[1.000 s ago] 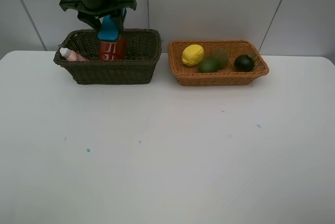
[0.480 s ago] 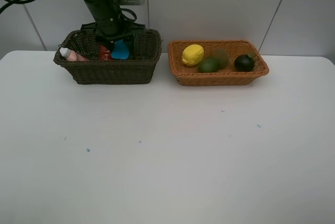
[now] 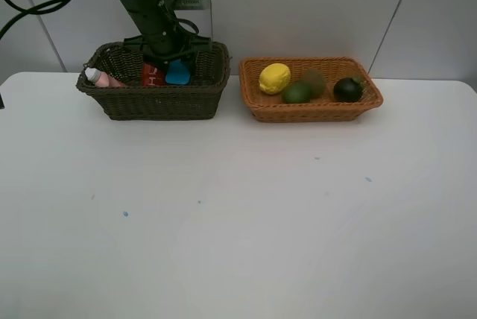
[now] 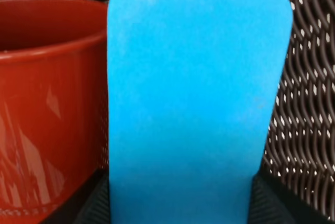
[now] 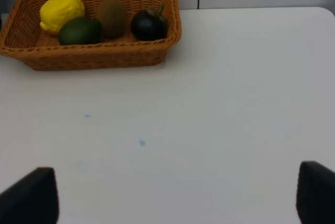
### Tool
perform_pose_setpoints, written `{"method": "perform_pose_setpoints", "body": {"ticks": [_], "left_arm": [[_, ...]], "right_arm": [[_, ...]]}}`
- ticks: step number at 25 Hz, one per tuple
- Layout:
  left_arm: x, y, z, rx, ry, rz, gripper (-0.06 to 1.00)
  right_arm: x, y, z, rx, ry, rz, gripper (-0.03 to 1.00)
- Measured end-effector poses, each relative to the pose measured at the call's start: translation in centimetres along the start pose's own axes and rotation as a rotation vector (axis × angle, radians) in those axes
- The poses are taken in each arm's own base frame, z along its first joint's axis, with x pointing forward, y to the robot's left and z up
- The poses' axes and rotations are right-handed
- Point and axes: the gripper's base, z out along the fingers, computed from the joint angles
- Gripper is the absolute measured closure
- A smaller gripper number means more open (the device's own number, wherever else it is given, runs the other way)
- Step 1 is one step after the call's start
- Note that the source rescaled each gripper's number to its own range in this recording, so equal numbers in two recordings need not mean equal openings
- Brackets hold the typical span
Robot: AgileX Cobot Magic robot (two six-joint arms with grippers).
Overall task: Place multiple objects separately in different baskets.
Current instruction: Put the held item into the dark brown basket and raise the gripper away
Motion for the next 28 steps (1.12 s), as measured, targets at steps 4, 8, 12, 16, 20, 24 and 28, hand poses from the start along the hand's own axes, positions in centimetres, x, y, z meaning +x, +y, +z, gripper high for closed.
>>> {"method": "perform_pose_setpoints", "body": {"ticks": [4,8,12,16,20,24,28], "left_arm": [[0.04,0.01,0.00,-0.001,0.005,0.000,0.29],[0.15,0.04,0.00,-0.004,0.016,0.000,0.29],[0.35,0.10,-0.01,-0.010,0.038,0.003,0.29],[0.46,0.13,-0.01,-0.014,0.050,0.004,0.29],[0.55,0.20,-0.02,-0.022,0.060,-0.022,0.08],[0.64,0.22,-0.03,-0.026,0.070,-0.027,-0.02],[0.64,0.22,-0.03,-0.026,0.070,-0.027,-0.03]], "right_arm": [[0.00,0.00,0.00,0.000,0.000,0.000,-0.03],[0.00,0.00,0.00,0.000,0.000,0.000,-0.03],[0.00,0.00,0.00,0.000,0.000,0.000,-0.03],[0.00,0.00,0.00,0.000,0.000,0.000,-0.03],[0.00,0.00,0.00,0.000,0.000,0.000,-0.03],[0.00,0.00,0.00,0.000,0.000,0.000,-0.03],[0.00,0.00,0.00,0.000,0.000,0.000,-0.03]]}}
